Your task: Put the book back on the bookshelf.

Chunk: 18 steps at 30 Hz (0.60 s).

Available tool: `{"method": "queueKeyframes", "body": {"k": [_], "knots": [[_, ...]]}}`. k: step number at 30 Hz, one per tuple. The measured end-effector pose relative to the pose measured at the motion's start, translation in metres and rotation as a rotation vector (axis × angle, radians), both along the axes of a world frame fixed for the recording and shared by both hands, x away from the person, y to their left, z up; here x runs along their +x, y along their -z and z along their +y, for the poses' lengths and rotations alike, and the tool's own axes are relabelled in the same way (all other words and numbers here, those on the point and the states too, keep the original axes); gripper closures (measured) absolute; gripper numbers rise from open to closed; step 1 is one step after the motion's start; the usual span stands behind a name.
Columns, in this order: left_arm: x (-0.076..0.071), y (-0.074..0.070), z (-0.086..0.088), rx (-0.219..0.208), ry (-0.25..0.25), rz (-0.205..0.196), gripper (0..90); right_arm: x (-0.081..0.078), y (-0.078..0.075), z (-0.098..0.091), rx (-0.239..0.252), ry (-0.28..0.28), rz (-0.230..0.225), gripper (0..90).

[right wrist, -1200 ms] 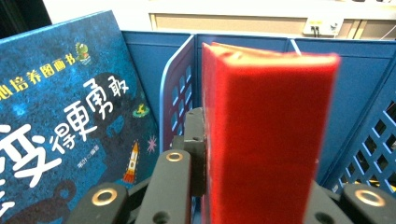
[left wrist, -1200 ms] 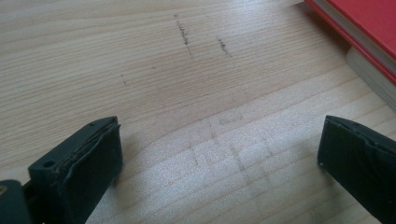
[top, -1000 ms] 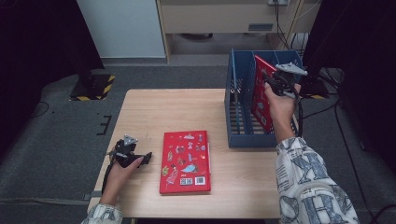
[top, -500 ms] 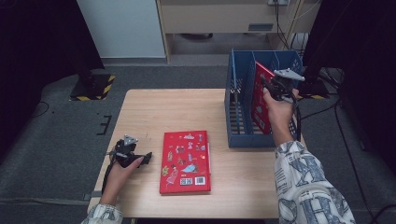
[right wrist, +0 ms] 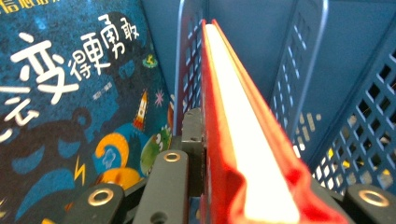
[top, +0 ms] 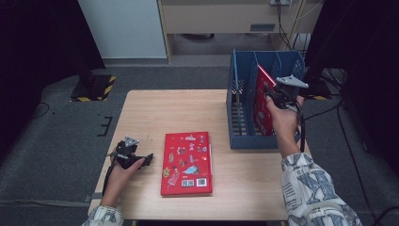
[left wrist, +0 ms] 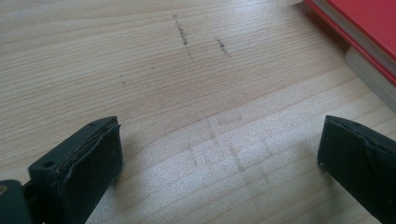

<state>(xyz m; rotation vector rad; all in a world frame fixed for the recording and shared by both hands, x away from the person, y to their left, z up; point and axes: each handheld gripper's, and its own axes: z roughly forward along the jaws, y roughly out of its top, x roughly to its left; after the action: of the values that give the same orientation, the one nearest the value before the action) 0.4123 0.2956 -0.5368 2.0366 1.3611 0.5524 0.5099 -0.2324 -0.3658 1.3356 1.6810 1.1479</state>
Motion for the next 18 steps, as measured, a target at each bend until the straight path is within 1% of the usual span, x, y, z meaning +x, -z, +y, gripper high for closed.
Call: {"method": "queueKeyframes", "body": {"k": [3, 6, 10, 12, 16, 18], "knots": [[0.0000, 0.0000, -0.0001, 0.000, 0.000, 0.000, 0.0, -0.0042, 0.0031, 0.0000, -0.035, -0.007, 0.011, 77.5], [-0.0001, 0.0000, -0.0001, 0.000, -0.001, 0.000, 0.0, -0.0076, 0.0069, -0.0015, -0.024, -0.004, 0.015, 77.4], [-0.0001, 0.0001, -0.0001, 0.000, -0.001, -0.001, 0.0, -0.0105, 0.0074, -0.0016, -0.036, -0.005, 0.025, 76.8], [0.0000, 0.0001, -0.0002, 0.000, 0.000, -0.001, 0.0, -0.0113, 0.0065, -0.0012, -0.045, -0.006, 0.017, 75.9], [0.0000, 0.0001, -0.0002, 0.000, 0.000, -0.001, 0.0, -0.0108, 0.0035, 0.0014, -0.029, -0.014, 0.006, 72.3], [0.0000, 0.0001, -0.0002, 0.000, 0.000, -0.001, 0.0, -0.0095, 0.0020, 0.0028, -0.035, -0.019, 0.004, 71.9]]}}
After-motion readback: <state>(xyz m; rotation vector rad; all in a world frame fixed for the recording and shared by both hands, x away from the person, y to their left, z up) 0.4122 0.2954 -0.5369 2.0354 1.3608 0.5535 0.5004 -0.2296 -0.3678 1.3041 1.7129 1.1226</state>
